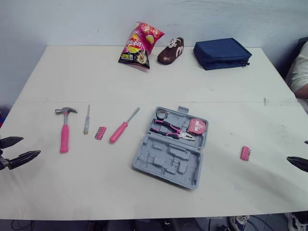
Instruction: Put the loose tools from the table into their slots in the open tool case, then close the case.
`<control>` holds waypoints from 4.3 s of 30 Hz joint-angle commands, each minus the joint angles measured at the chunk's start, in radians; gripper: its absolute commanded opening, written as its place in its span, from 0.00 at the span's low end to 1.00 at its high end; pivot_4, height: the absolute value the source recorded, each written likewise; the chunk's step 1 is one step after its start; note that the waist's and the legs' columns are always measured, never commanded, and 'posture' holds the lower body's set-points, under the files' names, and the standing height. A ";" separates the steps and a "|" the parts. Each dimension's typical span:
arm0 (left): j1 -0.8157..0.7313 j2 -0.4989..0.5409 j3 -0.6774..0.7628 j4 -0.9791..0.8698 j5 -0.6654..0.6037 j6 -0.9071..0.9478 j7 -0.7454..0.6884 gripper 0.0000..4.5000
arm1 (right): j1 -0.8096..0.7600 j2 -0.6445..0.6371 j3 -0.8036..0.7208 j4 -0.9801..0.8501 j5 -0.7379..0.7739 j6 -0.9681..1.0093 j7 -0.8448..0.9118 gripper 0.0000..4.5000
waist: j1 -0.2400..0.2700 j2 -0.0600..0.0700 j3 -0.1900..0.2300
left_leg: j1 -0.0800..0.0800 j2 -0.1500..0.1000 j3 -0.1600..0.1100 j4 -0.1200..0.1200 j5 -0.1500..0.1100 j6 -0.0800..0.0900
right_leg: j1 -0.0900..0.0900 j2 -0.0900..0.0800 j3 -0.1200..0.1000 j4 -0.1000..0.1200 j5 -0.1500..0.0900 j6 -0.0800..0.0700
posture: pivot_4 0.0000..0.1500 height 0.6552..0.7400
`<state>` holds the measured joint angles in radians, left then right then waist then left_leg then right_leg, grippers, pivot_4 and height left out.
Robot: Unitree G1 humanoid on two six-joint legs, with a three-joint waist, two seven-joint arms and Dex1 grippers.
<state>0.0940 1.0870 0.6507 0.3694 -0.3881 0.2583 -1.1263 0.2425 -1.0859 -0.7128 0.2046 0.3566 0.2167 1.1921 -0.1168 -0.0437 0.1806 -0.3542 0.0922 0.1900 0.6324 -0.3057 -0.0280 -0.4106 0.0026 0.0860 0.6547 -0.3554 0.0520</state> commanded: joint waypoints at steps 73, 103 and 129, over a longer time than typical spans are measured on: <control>-0.515 -0.501 -0.900 -0.593 0.234 0.443 0.187 0.00 | -0.302 0.258 0.648 -0.530 -0.079 0.297 -0.287 0.01 | 0.033 0.002 -0.001 | -0.001 0.003 -0.004 0.024 0.001 -0.001 | 0.002 0.005 0.002 0.019 0.001 0.003 | 1.00 1.00; 0.275 -0.236 0.338 -0.497 -0.075 0.416 0.190 0.99 | -0.061 -0.005 -0.096 -0.034 0.083 0.222 -0.012 1.00 | 0.030 0.001 -0.001 | 0.003 -0.003 -0.015 0.013 -0.005 0.006 | 0.017 -0.006 -0.013 -0.002 0.000 0.000 | 1.00 1.00; -0.440 -0.618 -0.269 -0.849 -0.015 1.037 1.055 0.99 | -0.620 0.234 0.495 -0.785 0.506 0.552 -0.295 1.00 | 0.038 0.001 -0.001 | -0.003 -0.005 -0.025 0.019 -0.001 0.003 | 0.016 -0.006 -0.022 0.003 0.002 0.004 | 1.00 1.00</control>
<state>-0.3247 0.4710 0.3949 -0.5051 -0.4411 1.2965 -0.1053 -0.3455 -0.8536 -0.2303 -0.5791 0.8426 0.7673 0.9005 -0.0789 -0.0426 0.1798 -0.3575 0.0872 0.1649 0.6512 -0.3062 -0.0247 -0.3944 -0.0037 0.0642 0.6579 -0.3538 0.0562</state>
